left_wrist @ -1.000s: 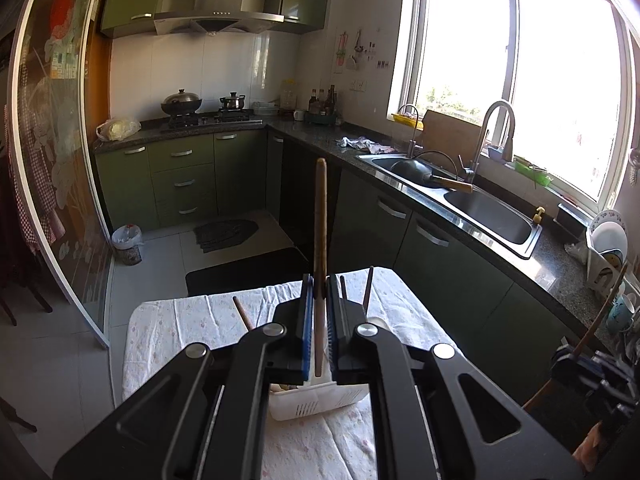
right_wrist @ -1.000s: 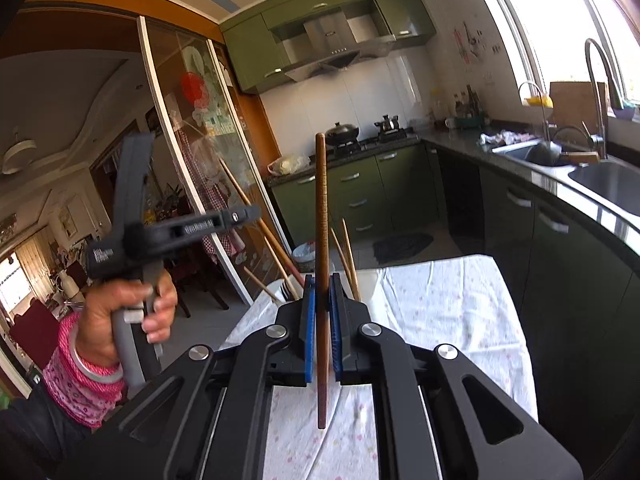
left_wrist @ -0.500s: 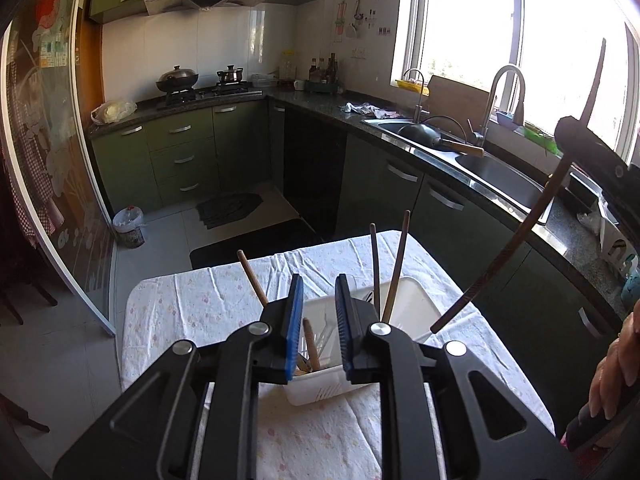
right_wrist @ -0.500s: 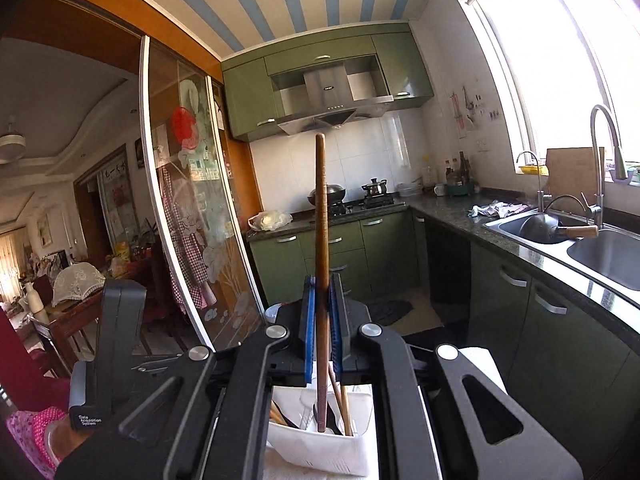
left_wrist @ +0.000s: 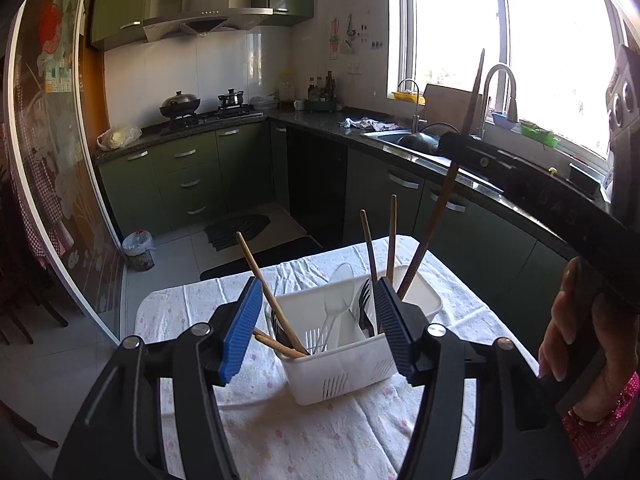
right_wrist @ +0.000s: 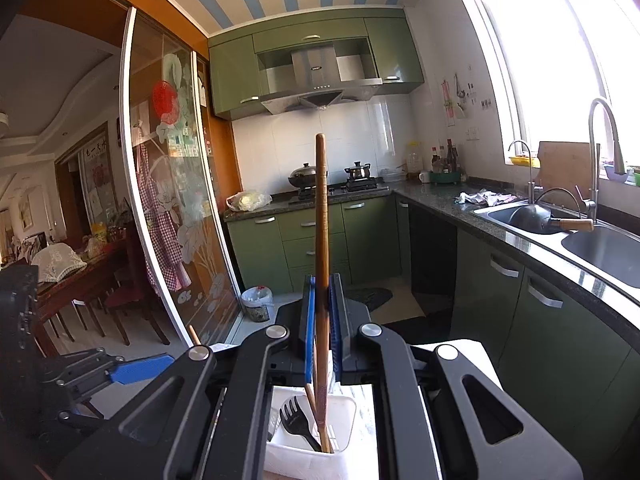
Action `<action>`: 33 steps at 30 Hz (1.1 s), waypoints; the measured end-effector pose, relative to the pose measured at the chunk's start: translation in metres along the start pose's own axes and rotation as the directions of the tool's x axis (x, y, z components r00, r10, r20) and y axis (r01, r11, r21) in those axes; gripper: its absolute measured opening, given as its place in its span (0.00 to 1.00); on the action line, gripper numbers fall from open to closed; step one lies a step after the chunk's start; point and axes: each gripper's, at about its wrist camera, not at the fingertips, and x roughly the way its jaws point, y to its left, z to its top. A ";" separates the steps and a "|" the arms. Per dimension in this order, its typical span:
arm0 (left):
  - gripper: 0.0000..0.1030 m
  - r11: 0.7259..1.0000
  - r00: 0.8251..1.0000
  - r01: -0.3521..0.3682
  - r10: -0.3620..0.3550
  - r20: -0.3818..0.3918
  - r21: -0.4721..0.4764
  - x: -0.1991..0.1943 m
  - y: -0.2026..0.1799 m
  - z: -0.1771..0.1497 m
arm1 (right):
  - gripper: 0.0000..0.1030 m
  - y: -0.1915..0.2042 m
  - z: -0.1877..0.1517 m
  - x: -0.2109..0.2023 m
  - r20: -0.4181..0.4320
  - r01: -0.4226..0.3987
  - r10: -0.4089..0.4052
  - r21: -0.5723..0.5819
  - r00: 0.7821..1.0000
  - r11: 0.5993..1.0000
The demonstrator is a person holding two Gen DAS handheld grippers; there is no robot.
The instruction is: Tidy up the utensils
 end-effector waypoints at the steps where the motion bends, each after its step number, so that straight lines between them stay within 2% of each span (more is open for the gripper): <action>1: 0.66 1.000 1.000 -0.012 0.012 0.017 0.007 -0.003 -0.001 -0.001 | 0.07 0.003 -0.004 0.003 -0.011 0.003 -0.003 -0.003 1.000 1.000; 6: 0.84 0.999 0.996 -0.043 0.041 0.081 0.018 -0.021 0.000 -0.010 | 0.07 0.005 -0.023 0.025 -0.065 0.013 -0.014 -0.019 0.998 1.000; 10: 0.93 0.998 0.989 -0.042 0.047 0.143 -0.035 -0.041 0.006 -0.022 | 0.07 0.008 -0.035 0.038 -0.093 0.023 -0.027 -0.050 0.995 0.998; 14: 0.93 0.998 0.991 -0.026 0.032 0.134 -0.048 -0.050 0.007 -0.036 | 0.07 0.008 -0.047 0.048 -0.121 0.025 -0.032 -0.059 0.992 0.998; 20: 0.93 0.998 0.992 -0.049 0.053 0.118 -0.040 -0.049 0.008 -0.045 | 0.08 0.011 -0.062 0.054 -0.142 0.029 -0.039 -0.070 0.989 0.997; 21: 0.93 0.998 0.992 -0.047 0.052 0.113 -0.047 -0.049 0.008 -0.047 | 0.11 0.013 -0.062 0.053 -0.138 0.031 -0.041 -0.071 0.990 0.997; 22: 0.93 0.998 0.993 -0.047 0.052 0.109 -0.053 -0.048 0.009 -0.048 | 0.24 0.014 -0.062 0.052 -0.135 0.030 -0.040 -0.073 0.990 0.997; 24: 0.93 0.997 0.993 -0.049 0.055 0.103 -0.061 -0.049 0.009 -0.050 | 0.37 0.015 -0.063 0.043 -0.122 0.028 -0.036 -0.070 0.992 0.997; 26: 0.93 0.996 0.994 -0.052 0.058 0.096 -0.067 -0.049 0.009 -0.053 | 0.40 0.015 -0.061 0.027 -0.100 0.032 -0.040 -0.072 0.994 0.997; 28: 0.93 0.996 0.993 -0.055 0.062 0.096 -0.072 -0.053 0.008 -0.056 | 0.54 0.015 -0.061 0.007 -0.074 0.031 -0.037 -0.068 0.997 0.997; 30: 0.93 0.995 0.993 -0.059 0.068 0.100 -0.083 -0.058 0.006 -0.060 | 0.64 0.014 -0.063 -0.018 -0.047 0.022 -0.025 -0.063 0.999 0.998; 33: 0.93 0.994 0.992 -0.068 0.077 0.103 -0.087 -0.068 0.004 -0.066 | 0.70 0.011 -0.072 -0.059 -0.018 0.037 -0.038 -0.075 0.999 0.997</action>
